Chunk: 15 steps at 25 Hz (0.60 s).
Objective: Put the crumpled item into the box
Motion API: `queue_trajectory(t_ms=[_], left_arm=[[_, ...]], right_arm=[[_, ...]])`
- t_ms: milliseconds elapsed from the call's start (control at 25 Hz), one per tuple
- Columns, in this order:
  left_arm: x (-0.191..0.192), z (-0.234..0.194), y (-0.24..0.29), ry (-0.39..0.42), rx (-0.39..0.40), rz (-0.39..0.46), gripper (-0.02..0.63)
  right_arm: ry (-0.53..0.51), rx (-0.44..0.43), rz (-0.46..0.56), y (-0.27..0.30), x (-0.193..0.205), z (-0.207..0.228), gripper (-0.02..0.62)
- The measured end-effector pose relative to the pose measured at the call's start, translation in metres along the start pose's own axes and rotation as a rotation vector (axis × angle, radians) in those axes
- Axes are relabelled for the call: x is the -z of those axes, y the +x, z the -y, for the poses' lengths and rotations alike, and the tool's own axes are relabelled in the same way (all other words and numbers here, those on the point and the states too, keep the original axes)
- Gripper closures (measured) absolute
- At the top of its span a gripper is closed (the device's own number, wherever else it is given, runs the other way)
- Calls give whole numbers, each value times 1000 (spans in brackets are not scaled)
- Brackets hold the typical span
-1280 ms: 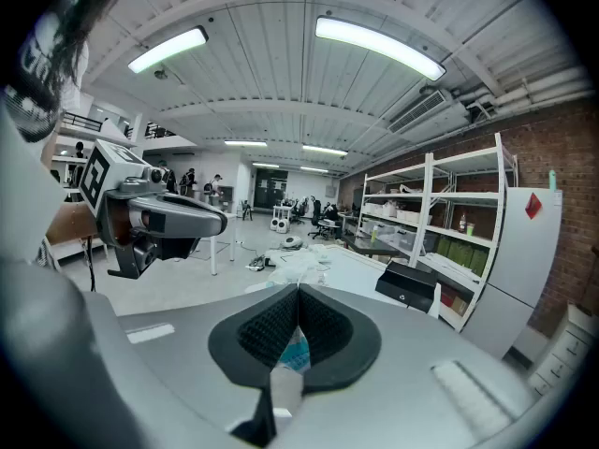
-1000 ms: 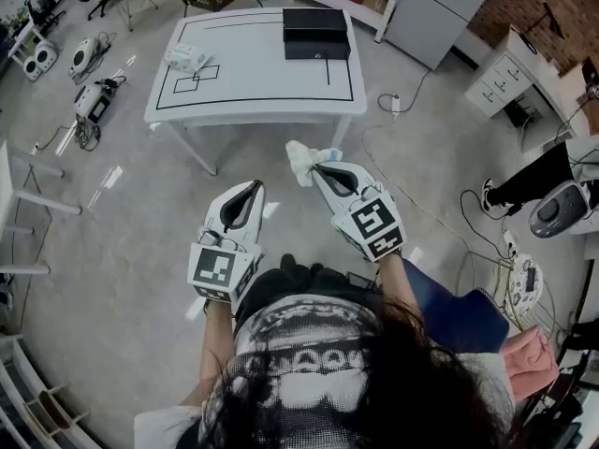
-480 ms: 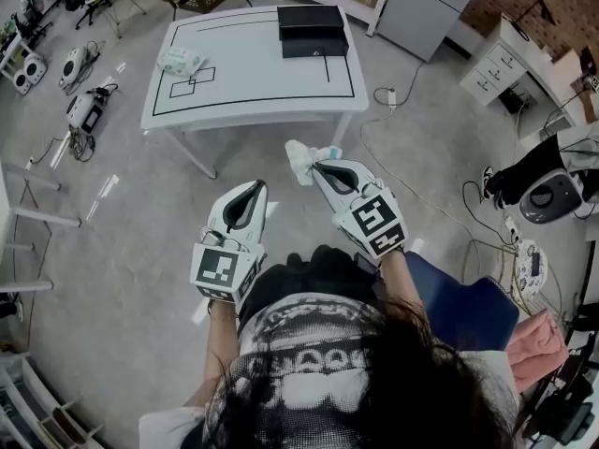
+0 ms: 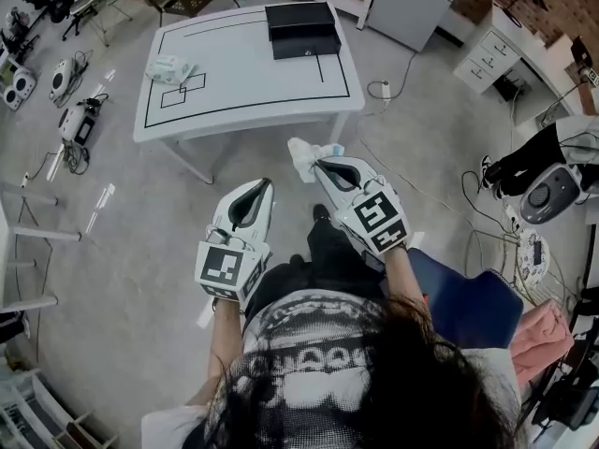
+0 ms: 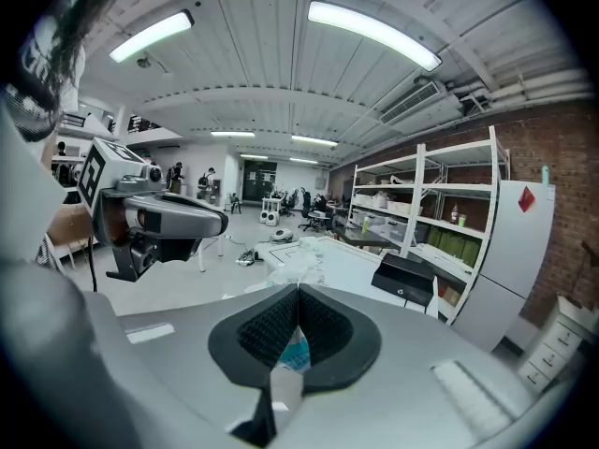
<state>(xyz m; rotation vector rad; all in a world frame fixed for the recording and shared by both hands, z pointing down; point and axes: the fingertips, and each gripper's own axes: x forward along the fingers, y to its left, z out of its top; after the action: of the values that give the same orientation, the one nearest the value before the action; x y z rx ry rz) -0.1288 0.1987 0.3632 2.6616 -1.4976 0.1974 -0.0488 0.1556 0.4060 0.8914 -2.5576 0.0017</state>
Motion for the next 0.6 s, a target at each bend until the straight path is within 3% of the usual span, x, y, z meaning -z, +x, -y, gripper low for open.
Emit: queue_trajectory(t_ms=[280, 600], left_arm=[[-4, -15, 48, 0, 7, -10, 606], [-6, -54, 134, -11, -47, -42, 606]], right_arm=[[7, -1, 3, 23, 1, 47, 589], [16, -44, -6, 74, 8, 131, 589]])
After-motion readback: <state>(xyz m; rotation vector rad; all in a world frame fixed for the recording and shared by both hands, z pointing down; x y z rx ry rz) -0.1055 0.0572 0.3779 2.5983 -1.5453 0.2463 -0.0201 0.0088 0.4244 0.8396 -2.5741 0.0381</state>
